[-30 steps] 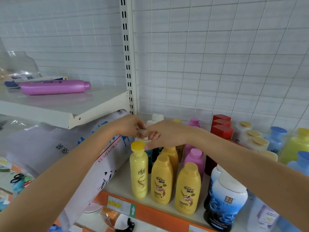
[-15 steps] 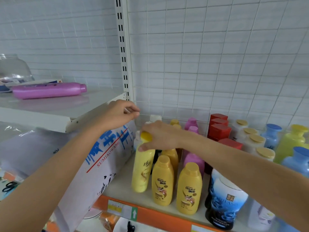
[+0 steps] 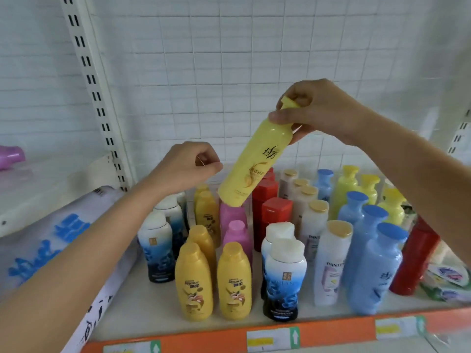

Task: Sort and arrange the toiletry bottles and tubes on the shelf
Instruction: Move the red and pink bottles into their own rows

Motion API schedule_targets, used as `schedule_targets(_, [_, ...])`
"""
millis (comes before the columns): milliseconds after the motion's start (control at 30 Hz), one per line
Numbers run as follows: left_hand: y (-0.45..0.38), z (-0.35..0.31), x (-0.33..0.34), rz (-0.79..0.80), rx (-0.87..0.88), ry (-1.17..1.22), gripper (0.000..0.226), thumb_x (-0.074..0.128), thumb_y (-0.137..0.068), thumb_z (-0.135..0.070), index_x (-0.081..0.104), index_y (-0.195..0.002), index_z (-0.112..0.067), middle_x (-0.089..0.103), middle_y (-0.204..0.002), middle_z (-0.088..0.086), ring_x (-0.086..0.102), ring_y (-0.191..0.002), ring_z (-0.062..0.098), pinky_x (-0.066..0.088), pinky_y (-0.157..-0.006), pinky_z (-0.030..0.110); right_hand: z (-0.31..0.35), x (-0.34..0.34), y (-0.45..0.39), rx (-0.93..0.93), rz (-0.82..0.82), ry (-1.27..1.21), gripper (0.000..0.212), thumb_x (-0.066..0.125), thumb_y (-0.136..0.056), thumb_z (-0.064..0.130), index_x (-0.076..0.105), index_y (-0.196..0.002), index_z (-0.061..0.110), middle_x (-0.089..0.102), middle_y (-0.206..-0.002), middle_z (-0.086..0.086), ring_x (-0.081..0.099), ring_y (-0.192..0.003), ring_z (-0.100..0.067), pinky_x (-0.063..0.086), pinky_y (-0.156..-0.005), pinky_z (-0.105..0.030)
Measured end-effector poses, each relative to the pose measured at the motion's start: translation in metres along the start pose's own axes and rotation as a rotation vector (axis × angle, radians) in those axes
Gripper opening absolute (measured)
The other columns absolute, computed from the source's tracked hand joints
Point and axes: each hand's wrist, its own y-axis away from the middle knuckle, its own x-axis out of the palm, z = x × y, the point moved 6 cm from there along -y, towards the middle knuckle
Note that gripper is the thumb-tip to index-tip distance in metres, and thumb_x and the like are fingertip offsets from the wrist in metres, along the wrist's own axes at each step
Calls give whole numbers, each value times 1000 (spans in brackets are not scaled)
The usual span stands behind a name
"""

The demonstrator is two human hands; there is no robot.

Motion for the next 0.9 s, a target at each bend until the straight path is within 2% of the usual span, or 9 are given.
schedule_targets(200, [8,-58,64,323,166,-70,14,65,-82,-35,67,-89,-23,65,-86,-15,60,-82,1,48,-75,20,-17,-67,48,57,-98,78,28,76,-74,21,63,-93,5,68,-81,-6,71,-73,-25,61,-62,-36])
schedule_targets(267, [7,-77,79,328,205,-78,16,65,-82,-35,68,-90,-22,67,-88,-13,60,-82,1,48,-76,19,-21,-85,63,76,-107,93,27,75,-74,21,63,-93,6,68,-80,-4,70,-71,-24,60,-60,-35])
schedule_targets(367, [3,-108,100,294,245,-87,15,66,-82,-33,69,-90,-21,67,-85,-10,58,-76,-1,44,-69,13,-27,-112,86,98,-113,102,24,76,-73,20,63,-89,8,68,-81,-6,70,-70,-24,60,-59,-35])
schedule_targets(500, [-4,-151,126,285,274,-63,10,66,-82,-33,66,-87,-24,67,-85,-11,63,-79,7,51,-78,27,-34,-152,116,110,-131,115,20,75,-74,18,62,-87,9,67,-79,-7,69,-66,-21,59,-55,-31])
schedule_targets(567, [-6,-174,140,295,286,-43,7,66,-81,-32,64,-84,-26,67,-84,-11,64,-78,9,53,-77,30,-37,-174,133,115,-138,117,19,74,-75,17,62,-86,9,67,-79,-8,68,-65,-21,59,-53,-29])
schedule_targets(733, [-16,-231,183,308,309,-46,12,64,-84,-30,65,-92,-21,65,-86,-7,63,-83,13,48,-77,22,-52,-226,172,147,-156,182,20,73,-75,17,60,-88,9,65,-80,-5,67,-58,-11,59,-53,-27])
schedule_targets(833, [-25,-259,223,361,315,-60,21,62,-85,-30,65,-101,-16,64,-92,-7,61,-88,12,43,-77,17,-61,-252,191,169,-142,253,23,73,-76,16,60,-94,8,64,-88,-7,68,-67,-17,60,-59,-31])
schedule_targets(900, [-28,-274,254,410,324,-119,27,63,-84,-32,63,-102,-11,61,-93,-2,58,-88,16,42,-76,21,-69,-266,202,176,-134,296,27,73,-76,16,61,-98,7,63,-94,-8,67,-70,-17,60,-59,-29])
